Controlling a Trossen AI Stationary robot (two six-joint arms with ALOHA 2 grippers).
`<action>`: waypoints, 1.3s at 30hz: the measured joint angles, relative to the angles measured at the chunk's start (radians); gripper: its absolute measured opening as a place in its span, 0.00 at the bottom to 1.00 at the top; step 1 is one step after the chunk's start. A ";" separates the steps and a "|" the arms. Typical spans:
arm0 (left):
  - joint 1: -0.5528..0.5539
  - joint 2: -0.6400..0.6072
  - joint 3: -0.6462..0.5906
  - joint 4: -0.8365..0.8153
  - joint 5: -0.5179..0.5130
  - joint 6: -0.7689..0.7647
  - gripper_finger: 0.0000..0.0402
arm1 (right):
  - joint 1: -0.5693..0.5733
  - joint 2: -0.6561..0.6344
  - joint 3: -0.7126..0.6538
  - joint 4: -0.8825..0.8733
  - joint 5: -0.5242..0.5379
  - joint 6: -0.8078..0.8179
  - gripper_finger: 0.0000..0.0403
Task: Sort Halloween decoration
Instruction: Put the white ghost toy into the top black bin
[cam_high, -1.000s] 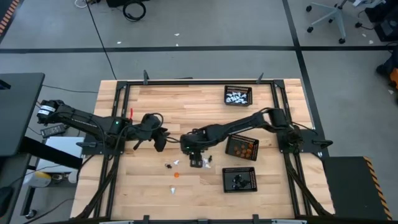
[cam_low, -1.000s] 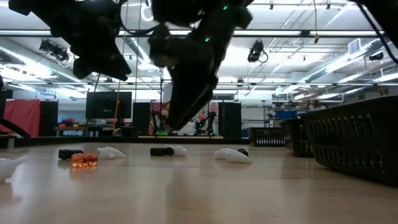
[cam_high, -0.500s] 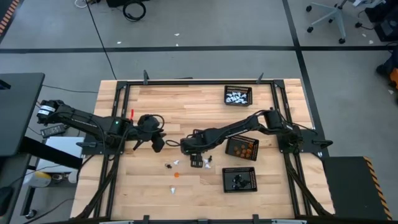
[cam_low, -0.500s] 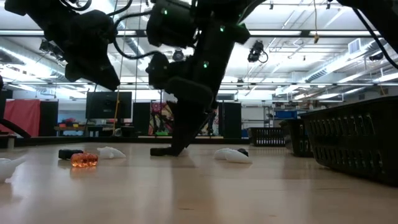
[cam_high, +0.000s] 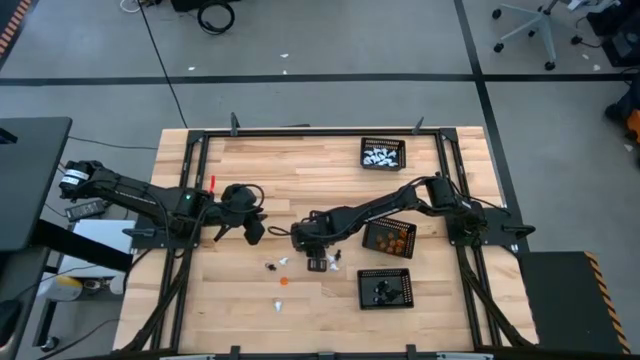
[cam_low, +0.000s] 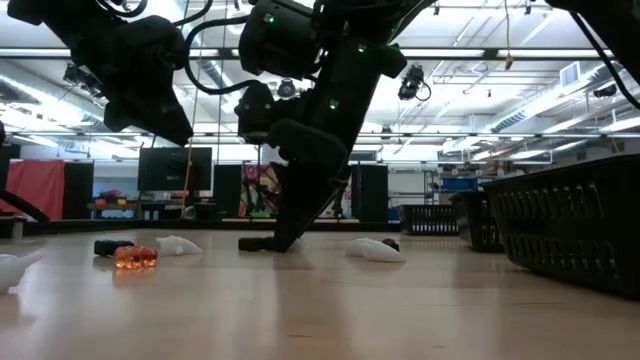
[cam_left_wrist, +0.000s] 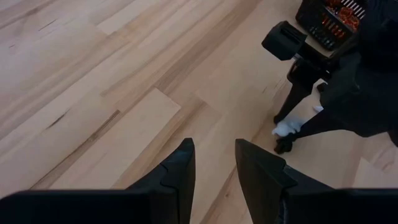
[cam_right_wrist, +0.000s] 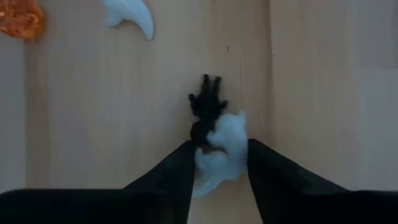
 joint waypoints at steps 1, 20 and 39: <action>0.000 0.000 0.000 0.000 0.000 0.000 0.31 | -0.001 0.000 0.000 0.003 -0.003 0.002 0.35; 0.000 0.000 0.000 0.004 0.000 -0.007 0.31 | -0.014 0.004 0.016 -0.003 -0.031 -0.008 0.20; 0.000 0.000 0.000 -0.002 0.000 -0.010 0.31 | -0.044 0.004 0.017 -0.007 -0.069 -0.010 0.12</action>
